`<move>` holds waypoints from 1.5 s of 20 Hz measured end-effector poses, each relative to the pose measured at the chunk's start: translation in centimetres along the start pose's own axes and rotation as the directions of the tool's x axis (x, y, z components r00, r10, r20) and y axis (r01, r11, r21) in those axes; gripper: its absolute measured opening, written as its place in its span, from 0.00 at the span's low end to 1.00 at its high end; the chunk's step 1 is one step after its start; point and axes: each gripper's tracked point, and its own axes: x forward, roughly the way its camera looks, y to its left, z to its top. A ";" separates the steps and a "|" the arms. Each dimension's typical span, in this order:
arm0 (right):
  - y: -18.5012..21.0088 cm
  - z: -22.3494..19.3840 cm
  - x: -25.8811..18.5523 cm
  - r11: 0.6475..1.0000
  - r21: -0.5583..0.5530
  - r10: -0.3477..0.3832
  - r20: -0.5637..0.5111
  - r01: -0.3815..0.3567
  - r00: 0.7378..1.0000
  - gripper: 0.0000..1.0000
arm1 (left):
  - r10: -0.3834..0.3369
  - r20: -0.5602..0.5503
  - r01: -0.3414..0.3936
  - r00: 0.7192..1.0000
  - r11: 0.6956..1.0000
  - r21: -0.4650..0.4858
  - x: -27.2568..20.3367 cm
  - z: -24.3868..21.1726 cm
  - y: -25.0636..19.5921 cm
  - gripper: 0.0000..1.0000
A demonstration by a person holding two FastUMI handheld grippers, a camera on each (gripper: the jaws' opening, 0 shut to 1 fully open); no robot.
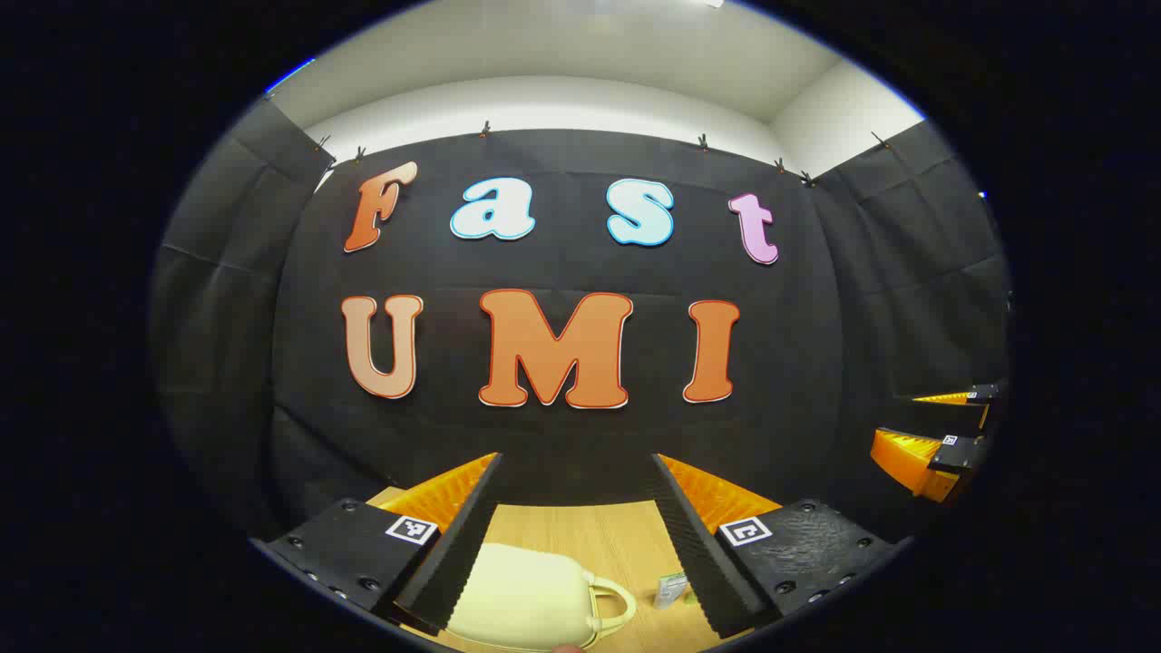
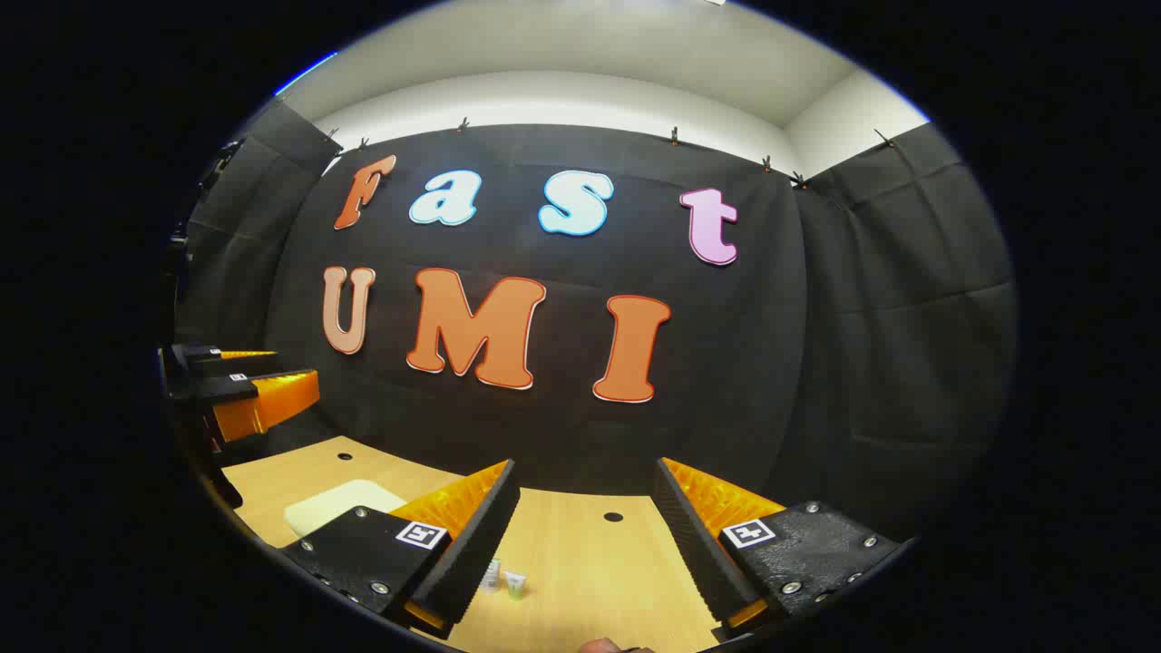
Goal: First open the suitcase, pack the skin care products into it, and then close the suitcase.
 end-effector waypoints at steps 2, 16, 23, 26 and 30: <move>0.9 -0.2 0.2 1.000 -0.001 0.008 -0.005 -0.008 1.000 0.95 | -0.008 -0.013 0.008 1.000 1.000 -0.005 -0.1 -1.0 -0.2 0.94; 4.8 1.1 0.6 0.994 0.053 0.096 0.024 -0.097 0.995 0.99 | 0.008 -0.039 -0.007 0.999 1.000 0.020 -2.0 -2.2 0.4 0.95; 5.3 1.1 0.3 0.992 0.059 0.108 0.015 -0.109 0.994 0.95 | 0.008 -0.019 -0.007 1.000 1.000 0.026 -2.6 -1.3 0.1 0.95; 5.5 1.1 1.0 0.993 0.051 0.107 0.014 -0.108 0.994 0.92 | 0.021 -0.012 -0.021 1.000 0.999 0.028 -2.2 -1.4 0.5 0.95; 5.6 1.3 1.4 0.993 0.051 0.107 0.008 -0.107 0.994 0.95 | 0.030 -0.018 -0.030 0.999 1.000 -0.004 -0.1 -0.7 0.9 0.95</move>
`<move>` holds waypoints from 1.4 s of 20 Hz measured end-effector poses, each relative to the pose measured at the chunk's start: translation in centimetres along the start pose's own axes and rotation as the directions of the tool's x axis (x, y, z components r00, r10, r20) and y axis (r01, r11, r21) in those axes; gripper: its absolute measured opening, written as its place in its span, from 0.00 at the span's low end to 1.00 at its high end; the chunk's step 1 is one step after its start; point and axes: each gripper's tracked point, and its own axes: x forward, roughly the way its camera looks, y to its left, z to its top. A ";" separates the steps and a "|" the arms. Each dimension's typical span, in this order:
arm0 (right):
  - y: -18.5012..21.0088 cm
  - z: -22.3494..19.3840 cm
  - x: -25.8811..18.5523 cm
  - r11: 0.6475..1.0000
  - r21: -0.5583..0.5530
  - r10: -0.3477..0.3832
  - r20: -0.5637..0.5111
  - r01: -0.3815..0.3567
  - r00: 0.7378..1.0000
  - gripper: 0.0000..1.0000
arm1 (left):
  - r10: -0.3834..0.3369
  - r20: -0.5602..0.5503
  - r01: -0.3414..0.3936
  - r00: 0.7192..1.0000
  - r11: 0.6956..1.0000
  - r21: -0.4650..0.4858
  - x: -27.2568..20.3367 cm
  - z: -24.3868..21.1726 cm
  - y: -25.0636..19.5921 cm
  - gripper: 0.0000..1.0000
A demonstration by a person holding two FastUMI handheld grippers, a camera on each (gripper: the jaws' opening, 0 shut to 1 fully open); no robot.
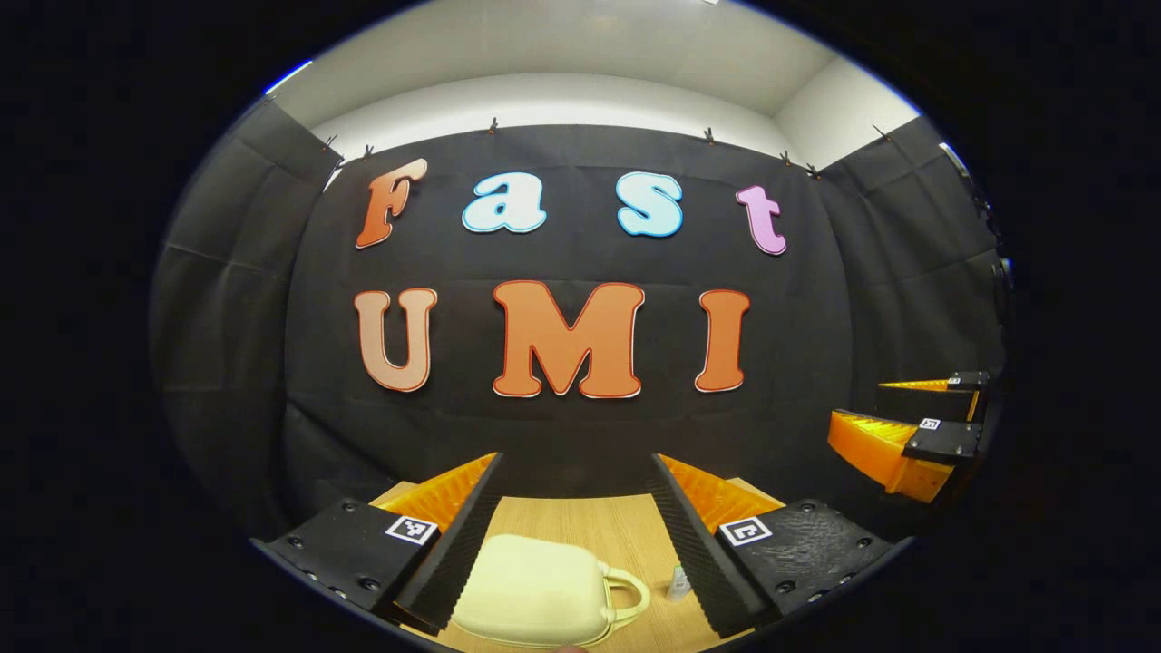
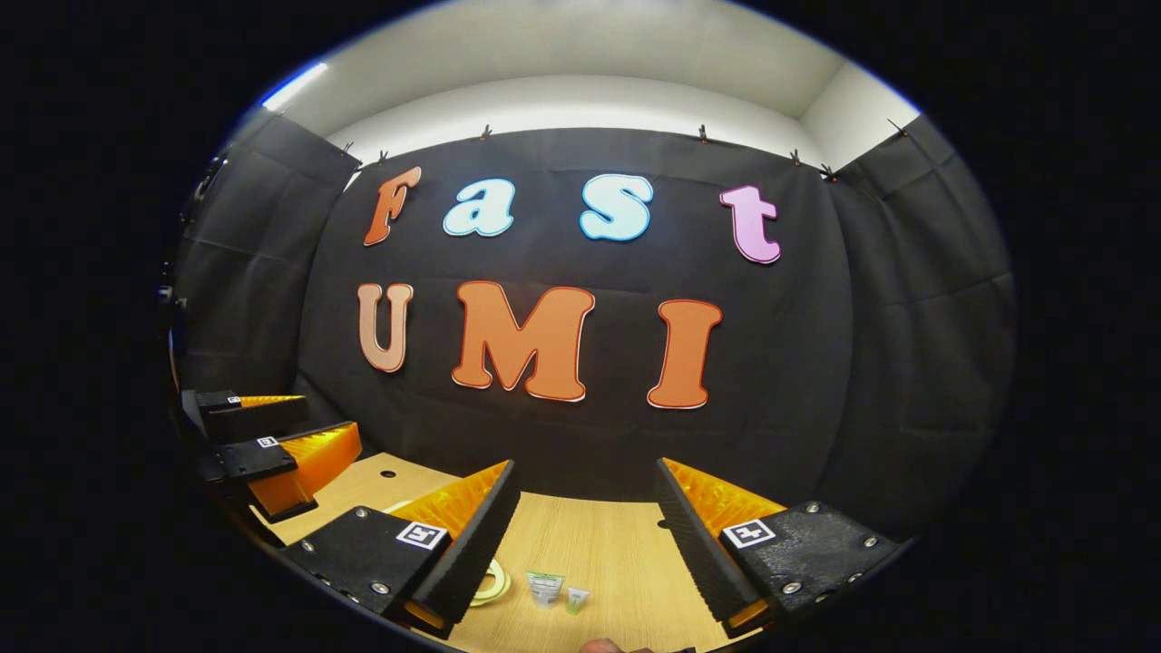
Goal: First open the suitcase, pack the skin care products into it, and then close the suitcase.
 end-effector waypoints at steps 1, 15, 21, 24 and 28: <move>0.0 0.5 0.0 1.000 0.001 0.002 0.000 -0.002 1.000 0.95 | -0.010 0.005 0.010 1.000 1.000 -0.011 0.5 0.8 -0.1 0.95; 0.6 -0.1 1.6 1.000 -0.015 0.024 0.012 -0.024 1.000 0.92 | -0.001 0.022 0.000 1.000 0.999 0.043 0.7 0.0 0.2 0.97; 0.9 -2.7 1.9 0.996 -0.033 0.087 -0.005 -0.087 0.996 0.95 | -0.003 -0.024 0.005 1.000 0.993 0.119 1.5 -4.2 -1.0 0.96; -0.6 -4.6 1.3 0.992 -0.042 0.117 -0.046 -0.119 0.992 0.95 | 0.021 -0.075 -0.004 0.997 0.976 0.218 1.6 -8.1 -1.7 0.96; -3.0 -7.2 0.8 0.989 -0.028 0.145 -0.094 -0.148 0.985 0.95 | 0.047 -0.162 0.011 0.986 0.939 0.344 1.4 -13.6 -3.4 1.00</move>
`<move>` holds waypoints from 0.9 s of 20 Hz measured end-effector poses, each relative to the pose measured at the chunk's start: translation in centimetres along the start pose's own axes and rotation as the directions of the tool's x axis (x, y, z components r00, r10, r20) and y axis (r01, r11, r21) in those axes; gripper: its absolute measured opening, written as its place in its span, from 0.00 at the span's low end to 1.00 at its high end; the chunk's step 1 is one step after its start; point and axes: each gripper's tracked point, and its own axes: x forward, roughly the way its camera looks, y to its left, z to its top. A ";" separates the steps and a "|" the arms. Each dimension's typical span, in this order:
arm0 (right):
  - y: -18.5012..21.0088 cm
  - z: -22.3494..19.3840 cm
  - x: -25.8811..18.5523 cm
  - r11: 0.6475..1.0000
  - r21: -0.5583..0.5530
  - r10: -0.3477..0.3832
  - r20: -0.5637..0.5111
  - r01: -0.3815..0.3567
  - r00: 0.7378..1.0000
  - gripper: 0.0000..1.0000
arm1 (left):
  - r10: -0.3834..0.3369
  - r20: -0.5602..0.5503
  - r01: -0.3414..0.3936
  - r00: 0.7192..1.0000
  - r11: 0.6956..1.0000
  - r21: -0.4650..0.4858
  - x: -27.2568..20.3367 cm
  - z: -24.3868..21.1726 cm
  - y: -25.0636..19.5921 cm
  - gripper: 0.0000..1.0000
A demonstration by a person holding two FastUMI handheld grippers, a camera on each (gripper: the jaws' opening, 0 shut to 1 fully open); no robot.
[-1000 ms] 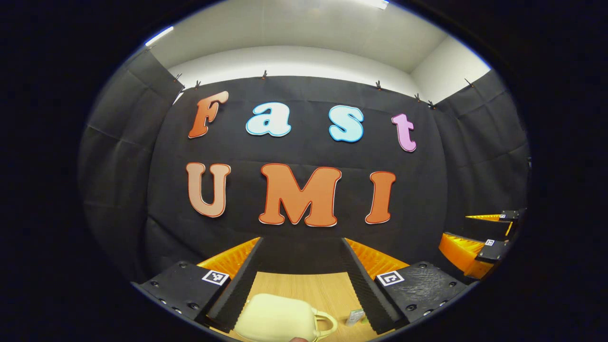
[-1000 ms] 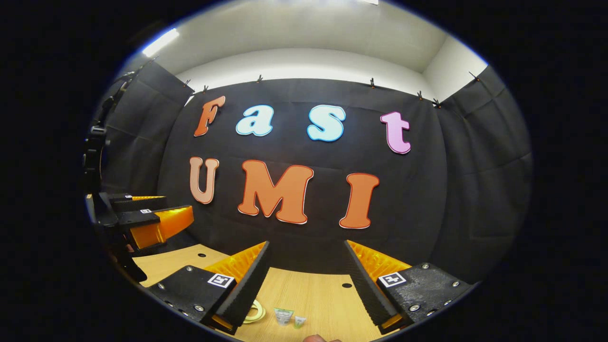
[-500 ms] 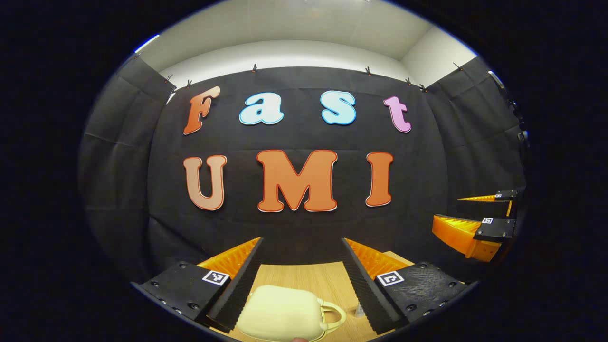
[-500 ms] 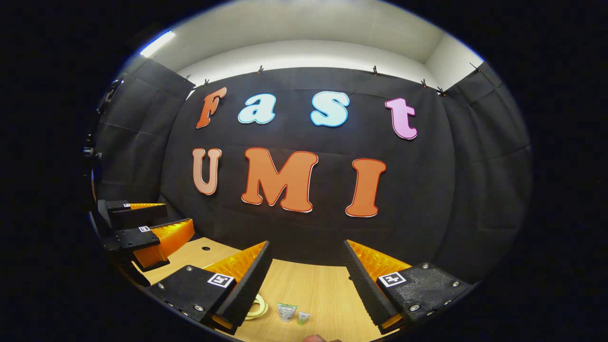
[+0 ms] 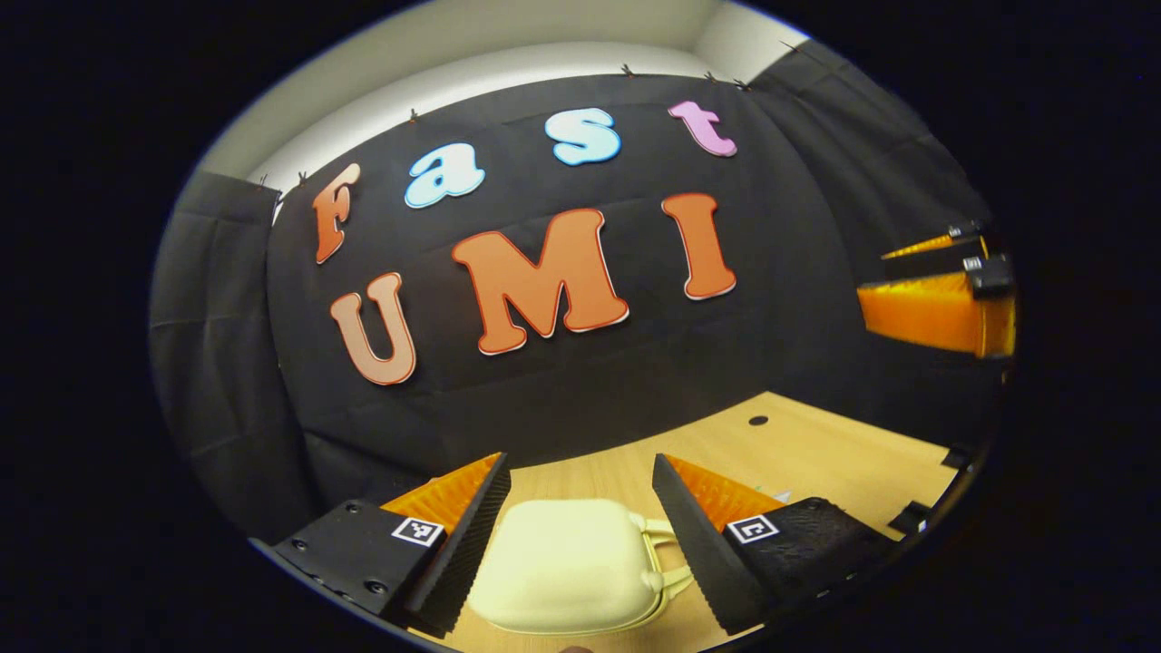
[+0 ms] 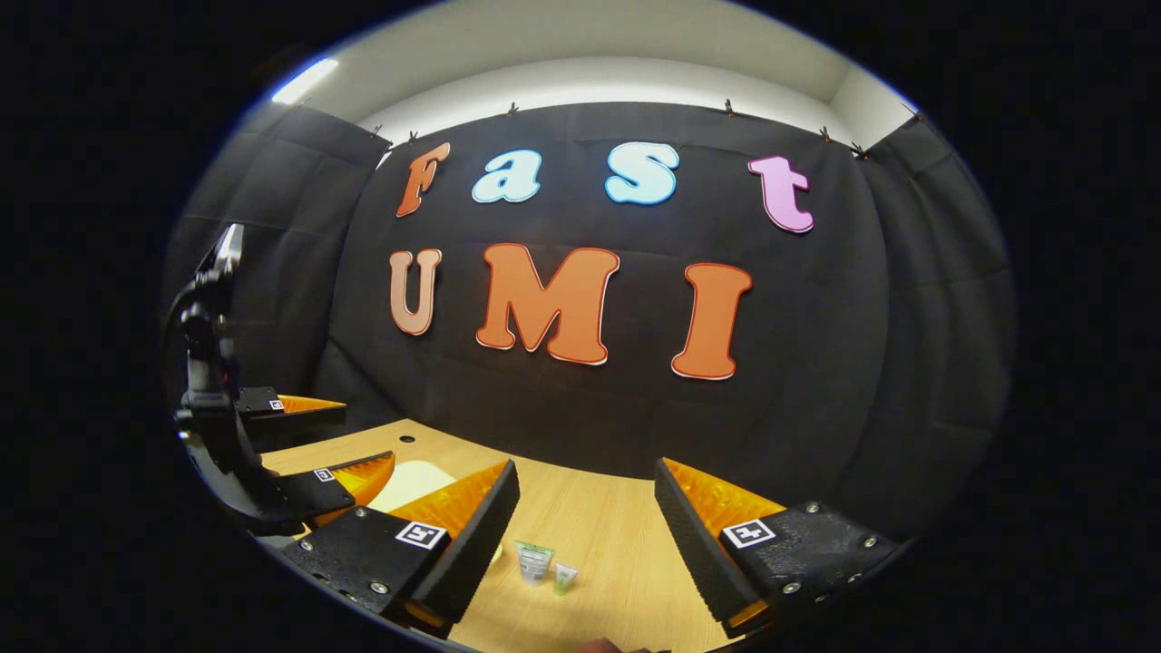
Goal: First open the suitcase, pack the skin care products into it, and then close the suitcase.
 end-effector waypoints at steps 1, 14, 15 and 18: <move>-0.8 -0.5 -0.1 1.000 -0.001 0.001 -0.010 -0.001 1.000 0.95 | -0.005 -0.017 0.006 1.000 0.999 0.038 0.2 -1.0 -0.8 0.97; -6.9 -5.1 -0.9 0.999 -0.007 -0.044 -0.097 0.044 0.994 0.95 | -0.140 -0.285 0.261 0.948 0.853 0.452 4.0 -14.9 -10.9 0.94; -7.1 -5.2 -0.7 0.998 -0.004 -0.066 -0.103 0.066 0.992 0.95 | -0.143 -0.314 0.285 0.939 0.837 0.468 4.1 -16.1 -11.1 0.88; -6.8 -5.7 0.1 0.994 -0.009 -0.111 -0.117 0.111 0.987 0.95 | -0.168 -0.323 0.326 0.931 0.779 0.536 5.0 -17.9 -11.5 0.87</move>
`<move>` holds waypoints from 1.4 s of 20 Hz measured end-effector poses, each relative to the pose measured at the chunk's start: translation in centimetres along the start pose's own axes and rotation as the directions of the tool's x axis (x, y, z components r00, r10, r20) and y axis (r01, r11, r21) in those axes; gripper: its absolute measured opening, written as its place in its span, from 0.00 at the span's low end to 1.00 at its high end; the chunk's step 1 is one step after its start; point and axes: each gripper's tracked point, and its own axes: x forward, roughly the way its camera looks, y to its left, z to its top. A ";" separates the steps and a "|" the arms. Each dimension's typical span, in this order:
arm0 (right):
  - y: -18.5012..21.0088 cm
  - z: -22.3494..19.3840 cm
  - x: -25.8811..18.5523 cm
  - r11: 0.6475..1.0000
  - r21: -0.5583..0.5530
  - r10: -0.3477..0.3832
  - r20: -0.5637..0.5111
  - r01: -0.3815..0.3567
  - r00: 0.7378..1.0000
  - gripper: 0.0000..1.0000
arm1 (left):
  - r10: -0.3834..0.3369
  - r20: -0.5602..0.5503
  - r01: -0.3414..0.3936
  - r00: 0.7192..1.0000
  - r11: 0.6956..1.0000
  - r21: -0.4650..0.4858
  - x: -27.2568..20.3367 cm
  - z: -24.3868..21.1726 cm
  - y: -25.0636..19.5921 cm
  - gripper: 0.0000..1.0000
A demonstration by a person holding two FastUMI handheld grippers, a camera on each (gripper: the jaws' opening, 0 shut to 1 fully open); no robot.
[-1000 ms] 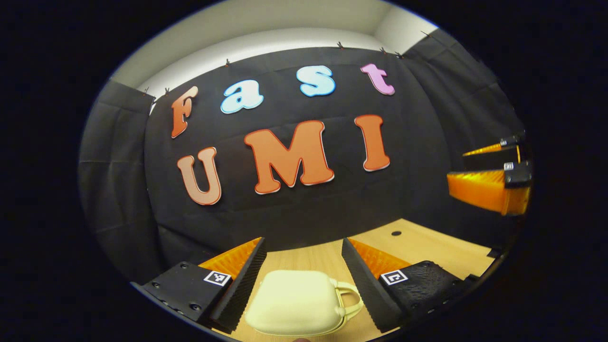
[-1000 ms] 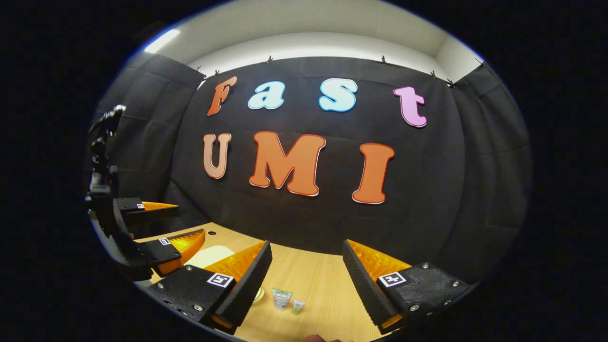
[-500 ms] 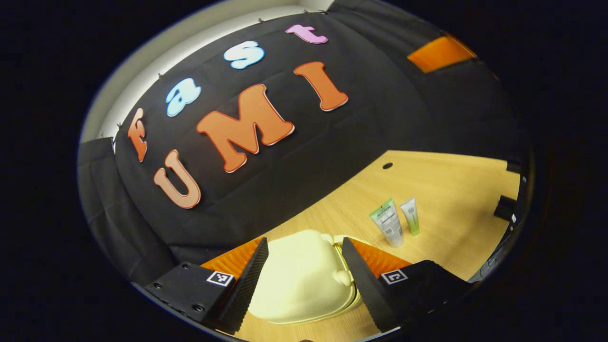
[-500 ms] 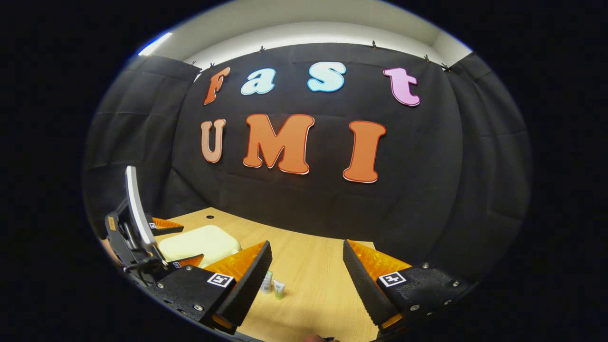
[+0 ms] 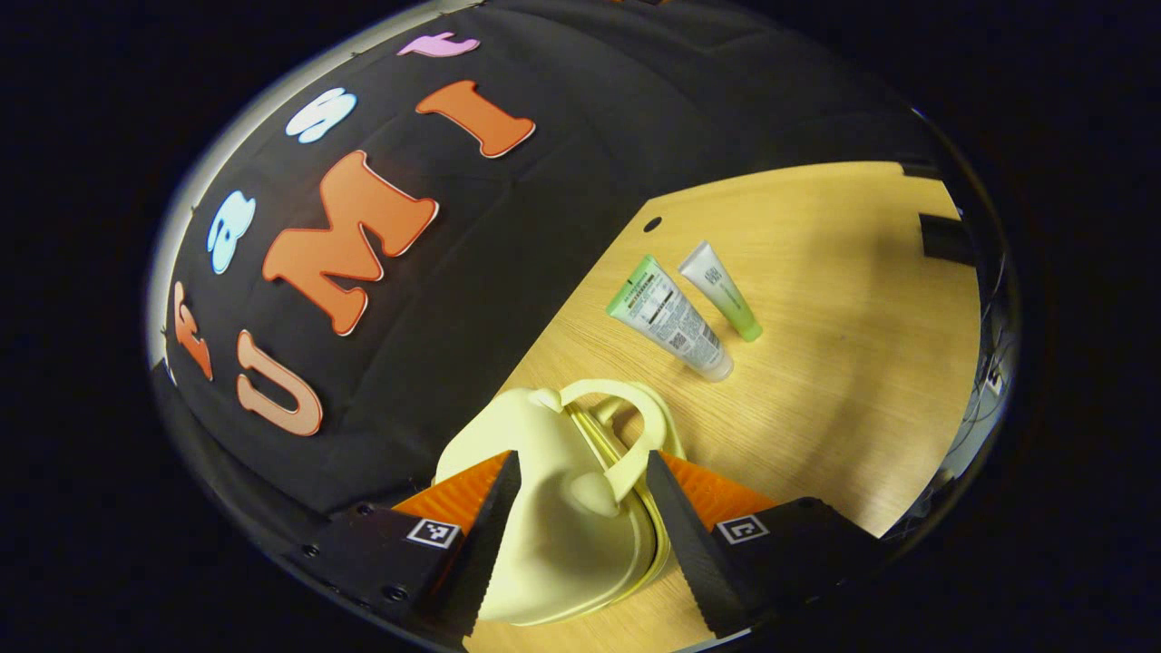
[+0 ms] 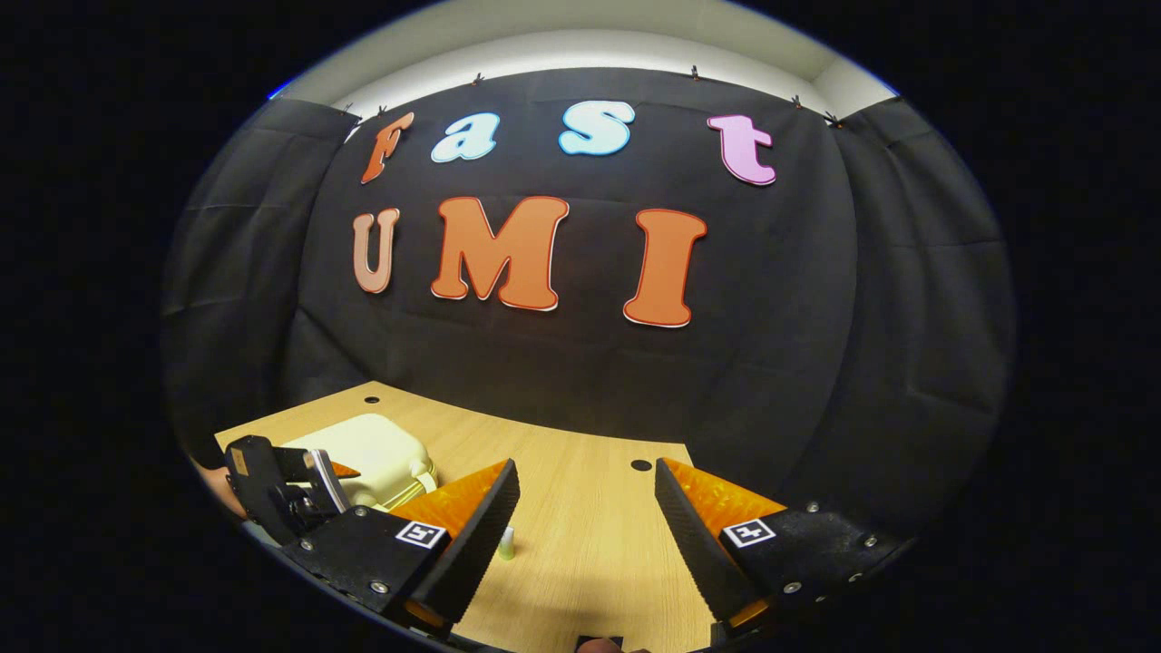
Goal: First open the suitcase, pack the skin care products into it, and then close the suitcase.
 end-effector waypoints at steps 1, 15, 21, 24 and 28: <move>0.1 -0.2 0.4 1.000 -0.007 -0.021 -0.008 0.021 1.000 0.95 | -0.011 0.009 0.011 1.000 0.999 0.038 0.4 0.0 -0.3 0.87; 3.0 -1.3 1.7 0.980 -0.017 -0.199 -0.084 0.198 0.976 0.95 | -0.172 0.071 0.162 0.983 0.979 0.124 4.9 1.0 -1.5 0.07; 4.2 -1.1 2.5 0.979 -0.014 -0.204 -0.085 0.203 0.975 0.95 | -0.088 0.188 0.109 0.978 0.989 -0.100 1.7 3.0 7.0 0.07; 5.5 -0.5 3.2 0.983 -0.018 -0.183 -0.074 0.182 0.980 0.95 | -0.009 0.218 0.054 0.976 0.979 -0.197 0.0 2.6 11.6 0.06; 7.5 0.2 4.3 0.991 -0.026 -0.136 -0.068 0.135 0.988 0.95 | 0.102 0.207 -0.037 0.973 0.954 -0.297 -1.5 0.6 17.9 0.05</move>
